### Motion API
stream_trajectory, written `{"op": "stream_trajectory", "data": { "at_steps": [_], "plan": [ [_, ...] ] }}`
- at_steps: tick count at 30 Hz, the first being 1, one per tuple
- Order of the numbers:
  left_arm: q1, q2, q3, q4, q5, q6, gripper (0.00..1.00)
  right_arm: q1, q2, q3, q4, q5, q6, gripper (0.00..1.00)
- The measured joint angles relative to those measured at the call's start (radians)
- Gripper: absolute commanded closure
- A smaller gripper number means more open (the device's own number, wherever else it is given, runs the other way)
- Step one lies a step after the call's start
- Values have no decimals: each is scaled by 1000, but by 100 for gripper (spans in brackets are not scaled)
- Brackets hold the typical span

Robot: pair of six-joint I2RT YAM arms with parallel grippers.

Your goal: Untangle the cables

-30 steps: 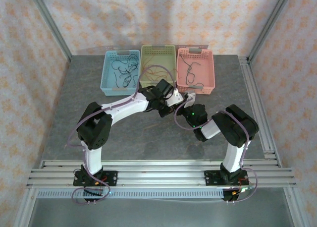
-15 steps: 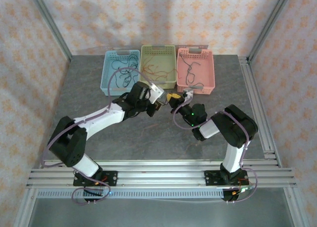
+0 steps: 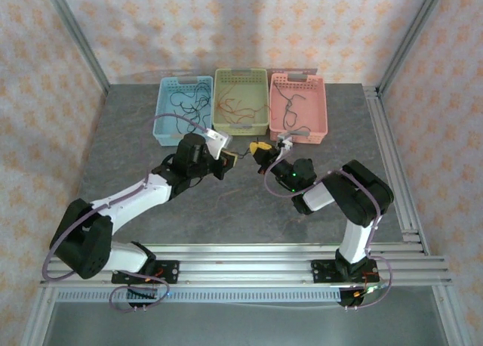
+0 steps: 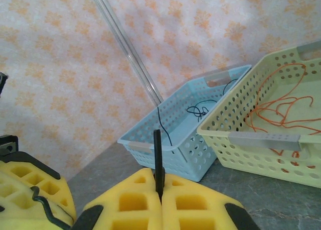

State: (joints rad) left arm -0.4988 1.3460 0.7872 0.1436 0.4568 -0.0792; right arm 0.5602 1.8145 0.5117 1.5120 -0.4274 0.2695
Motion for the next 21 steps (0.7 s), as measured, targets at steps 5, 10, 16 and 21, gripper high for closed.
{"op": "stream_trajectory", "data": {
  "at_steps": [5,10,16,21],
  "plan": [
    [18,-18,-12,14,-3,-34,100,0,0,0,-8,6,8,78],
    [80,-48,-4,40,-77,-55,100,-61,5,-26,-89,77,0,64],
    [82,-12,26,37,-69,-68,100,-64,6,-29,-114,87,-2,64],
    [82,31,71,2,13,-78,100,-63,6,-28,-114,60,-13,63]
  ]
}}
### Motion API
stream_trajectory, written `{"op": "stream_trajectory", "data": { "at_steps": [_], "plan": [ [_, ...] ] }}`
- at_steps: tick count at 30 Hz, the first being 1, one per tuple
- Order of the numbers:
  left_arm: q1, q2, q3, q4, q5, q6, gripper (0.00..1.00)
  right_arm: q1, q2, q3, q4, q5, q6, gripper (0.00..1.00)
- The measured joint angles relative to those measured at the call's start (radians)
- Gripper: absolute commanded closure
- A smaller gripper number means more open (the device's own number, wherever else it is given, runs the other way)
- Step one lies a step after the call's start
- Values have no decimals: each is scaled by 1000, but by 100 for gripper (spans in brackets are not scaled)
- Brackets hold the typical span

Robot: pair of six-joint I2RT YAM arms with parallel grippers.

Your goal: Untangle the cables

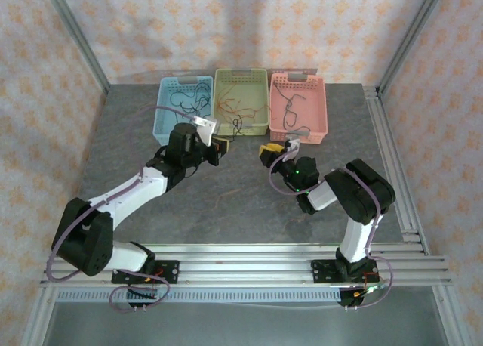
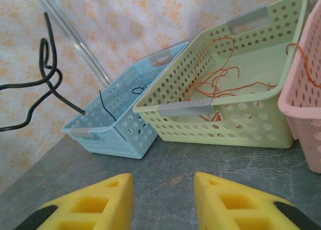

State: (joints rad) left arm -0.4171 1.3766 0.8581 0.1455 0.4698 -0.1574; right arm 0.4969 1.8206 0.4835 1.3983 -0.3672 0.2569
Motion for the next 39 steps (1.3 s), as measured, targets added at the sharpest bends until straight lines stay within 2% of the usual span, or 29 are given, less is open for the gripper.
{"op": "stream_trajectory", "data": {
  "at_steps": [7,17,22,24,27,35,36,39],
  "plan": [
    [-3,32,61,-82,131,1,100,33,0,1,-1,-56,-67,56],
    [-67,58,93,-236,174,59,100,53,1,1,-7,-80,-121,55],
    [-67,57,96,-261,177,75,100,53,6,3,-10,-102,-128,72],
    [-68,57,97,-265,177,80,100,55,8,5,-13,-116,-127,86],
    [-67,57,99,-265,172,80,100,60,10,7,-15,-143,-133,98],
    [-68,58,107,-267,150,80,100,65,10,7,-16,-161,-138,100],
    [-68,58,107,-268,146,80,94,65,10,7,-16,-161,-138,100],
    [-68,58,108,-270,133,78,65,65,11,7,-16,-153,-138,100]
  ]
}}
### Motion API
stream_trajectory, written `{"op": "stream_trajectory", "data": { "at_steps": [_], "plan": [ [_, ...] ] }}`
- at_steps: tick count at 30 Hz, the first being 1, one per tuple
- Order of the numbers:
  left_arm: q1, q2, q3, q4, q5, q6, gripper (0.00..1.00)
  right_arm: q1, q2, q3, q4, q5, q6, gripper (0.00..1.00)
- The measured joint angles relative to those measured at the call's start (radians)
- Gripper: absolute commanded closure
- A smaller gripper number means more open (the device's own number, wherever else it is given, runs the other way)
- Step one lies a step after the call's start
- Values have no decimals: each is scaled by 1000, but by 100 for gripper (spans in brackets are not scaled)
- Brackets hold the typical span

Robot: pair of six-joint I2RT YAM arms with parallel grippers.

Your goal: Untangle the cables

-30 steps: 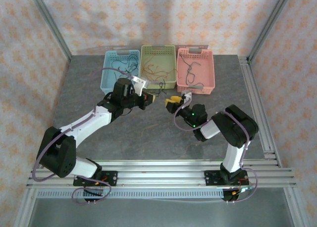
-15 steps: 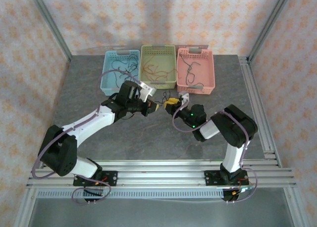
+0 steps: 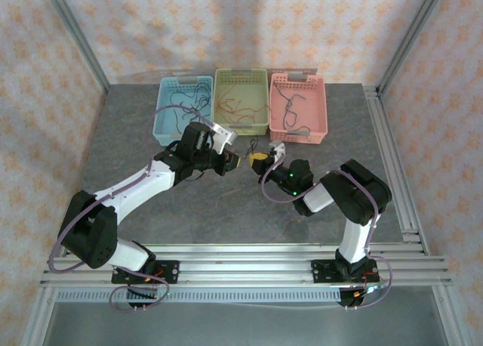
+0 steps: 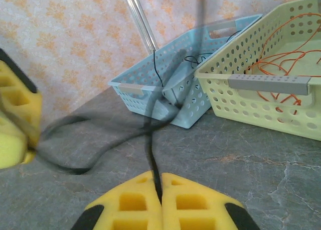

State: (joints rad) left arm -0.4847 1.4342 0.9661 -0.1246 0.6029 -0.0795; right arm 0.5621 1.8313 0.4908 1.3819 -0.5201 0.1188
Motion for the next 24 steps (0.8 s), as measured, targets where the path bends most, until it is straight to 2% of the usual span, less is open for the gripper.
{"op": "stream_trajectory", "data": {
  "at_steps": [3,8,16,20,24],
  "plan": [
    [-1,0,2,-11,-10,-6,55,-3,0,0,-1,19,0,100],
    [-6,0,50,-82,-10,3,52,-5,2,0,-2,35,0,100],
    [-16,8,309,-302,-44,83,49,-5,8,2,-2,42,3,100],
    [-70,68,423,-389,-104,131,49,-5,8,2,-2,42,3,100],
    [-135,192,511,-489,-174,174,49,-5,8,2,-2,42,4,100]
  ]
}}
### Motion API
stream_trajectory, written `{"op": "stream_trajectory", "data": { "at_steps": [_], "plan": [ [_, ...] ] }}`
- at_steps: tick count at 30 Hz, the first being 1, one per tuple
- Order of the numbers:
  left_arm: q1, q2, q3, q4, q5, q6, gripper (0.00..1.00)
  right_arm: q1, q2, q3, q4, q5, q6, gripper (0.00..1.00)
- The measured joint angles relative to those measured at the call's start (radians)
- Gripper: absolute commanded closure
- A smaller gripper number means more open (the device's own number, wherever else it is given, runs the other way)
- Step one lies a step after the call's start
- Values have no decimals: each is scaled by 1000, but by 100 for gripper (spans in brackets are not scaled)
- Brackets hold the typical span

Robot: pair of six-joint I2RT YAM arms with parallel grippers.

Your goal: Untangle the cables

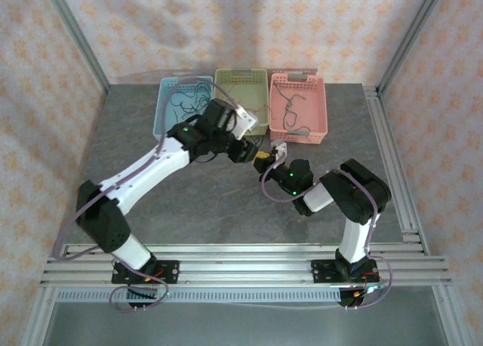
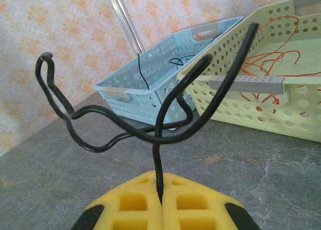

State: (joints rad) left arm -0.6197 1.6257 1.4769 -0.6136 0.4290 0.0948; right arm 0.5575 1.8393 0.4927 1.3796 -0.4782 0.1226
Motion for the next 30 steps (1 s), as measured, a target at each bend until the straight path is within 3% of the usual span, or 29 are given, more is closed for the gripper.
{"op": "stream_trajectory", "data": {
  "at_steps": [6,13,30],
  "plan": [
    [-15,148,109,-129,-126,33,49,0,0,0,0,3,0,100],
    [-22,196,165,-169,-225,43,50,0,4,5,-3,8,0,100],
    [-28,197,244,-166,-256,50,51,0,6,7,-3,7,7,100]
  ]
}}
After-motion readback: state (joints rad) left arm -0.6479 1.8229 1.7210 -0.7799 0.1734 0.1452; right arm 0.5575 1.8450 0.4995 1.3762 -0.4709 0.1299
